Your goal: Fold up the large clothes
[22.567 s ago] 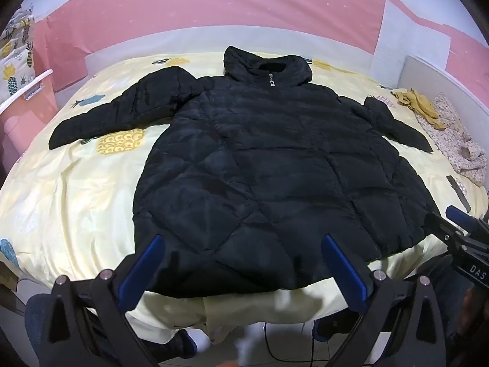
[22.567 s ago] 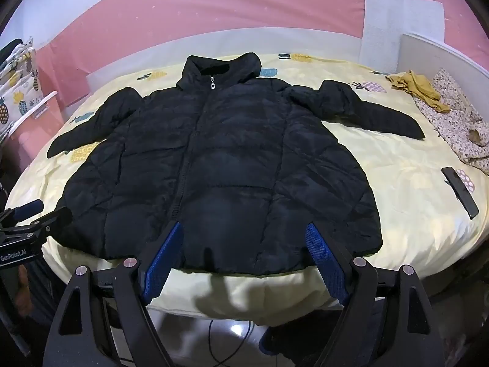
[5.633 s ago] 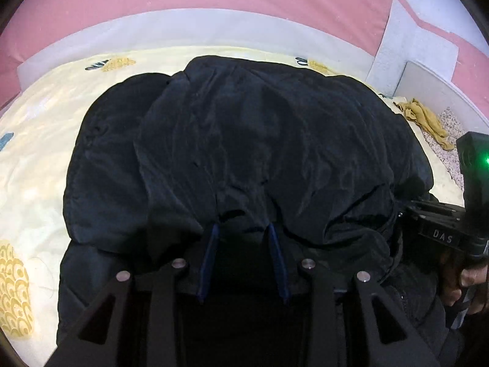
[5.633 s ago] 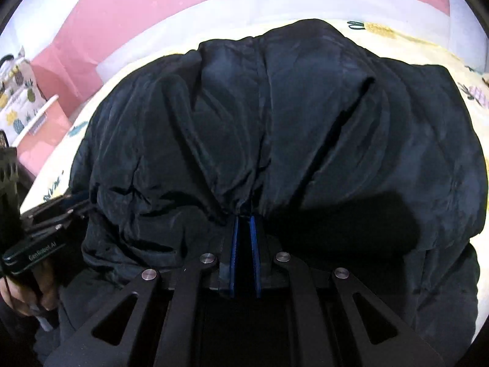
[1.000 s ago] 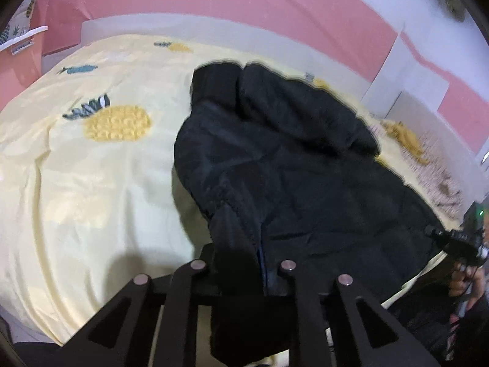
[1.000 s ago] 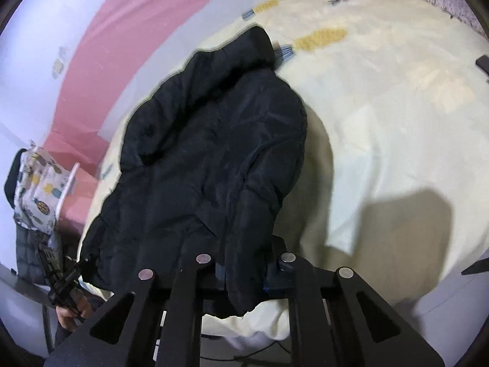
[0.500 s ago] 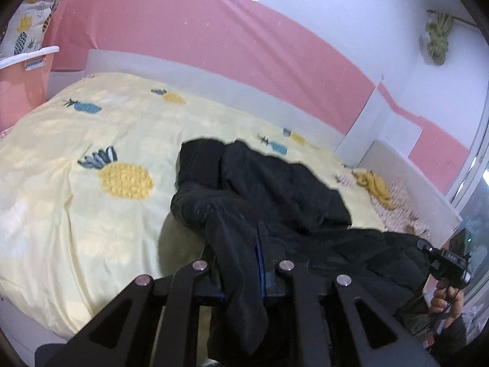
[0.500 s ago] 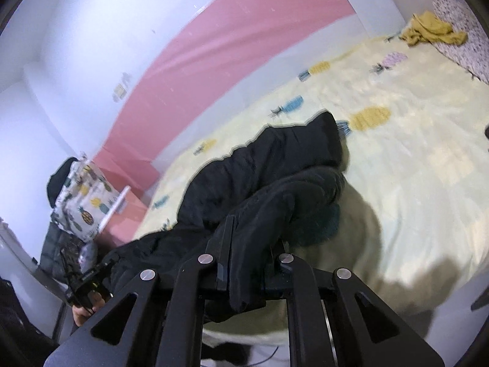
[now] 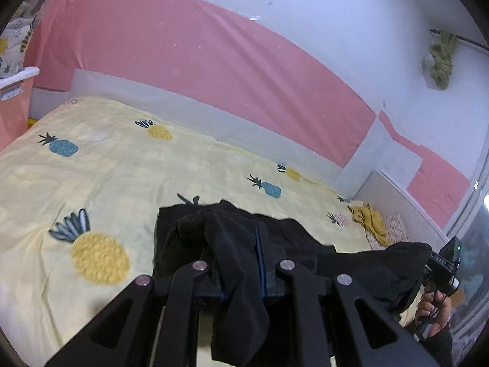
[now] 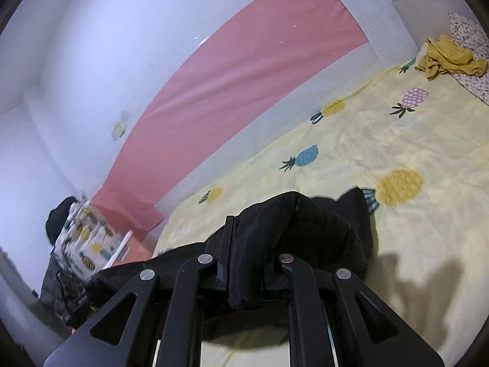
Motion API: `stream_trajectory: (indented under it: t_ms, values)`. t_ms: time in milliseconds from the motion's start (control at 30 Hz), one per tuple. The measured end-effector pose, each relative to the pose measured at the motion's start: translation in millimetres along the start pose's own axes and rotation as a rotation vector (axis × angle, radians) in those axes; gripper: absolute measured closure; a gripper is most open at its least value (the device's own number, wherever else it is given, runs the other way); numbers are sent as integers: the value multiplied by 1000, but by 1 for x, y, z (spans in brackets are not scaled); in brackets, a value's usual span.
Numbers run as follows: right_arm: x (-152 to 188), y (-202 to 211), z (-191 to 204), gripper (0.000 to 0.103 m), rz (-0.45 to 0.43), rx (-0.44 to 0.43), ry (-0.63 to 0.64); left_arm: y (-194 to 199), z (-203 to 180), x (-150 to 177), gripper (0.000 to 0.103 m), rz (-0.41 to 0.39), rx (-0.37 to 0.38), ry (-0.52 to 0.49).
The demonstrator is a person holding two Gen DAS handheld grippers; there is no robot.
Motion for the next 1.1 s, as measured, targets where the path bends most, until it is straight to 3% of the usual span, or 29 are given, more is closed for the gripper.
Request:
stream_trajectory:
  t_ms: [267, 467, 633, 833, 933, 967, 1000, 1033, 1100]
  values:
    - [-39, -124, -45, 92, 141, 130, -41, -118, 40, -36, 87, 98, -99, 52]
    - [-9, -215, -113, 91, 307, 247, -99, -221, 98, 3, 84, 253, -185, 130]
    - [21, -257, -155, 89, 357, 265, -163, -256, 116, 26, 82, 256, -198, 136]
    - [19, -255, -161, 84, 325, 198, -235, -263, 116, 24, 81, 253, -184, 154]
    - [3, -240, -148, 71, 276, 140, -262, -263, 118, 22, 81, 255, -178, 176]
    - [-5, -230, -141, 60, 245, 97, -277, -264, 118, 22, 81, 255, -179, 177]
    - [-16, -218, -134, 43, 210, 48, -293, -264, 117, 22, 81, 254, -185, 177]
    - [-27, -205, -129, 35, 168, 4, -309, -264, 117, 21, 81, 254, -191, 180]
    - [-49, -179, -124, 30, 75, -14, -312, -265, 115, 20, 78, 253, -201, 185]
Point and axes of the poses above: each gripper's, at about its wrist camera, not at the fingertips, and y roughly against the way its jaws point, z to its left, x to its underside, the point moved 10 cm from there along -y, roughly the way its jaws point, and after that the axes turned 2 degrees about -z, right-handed, at the moved point
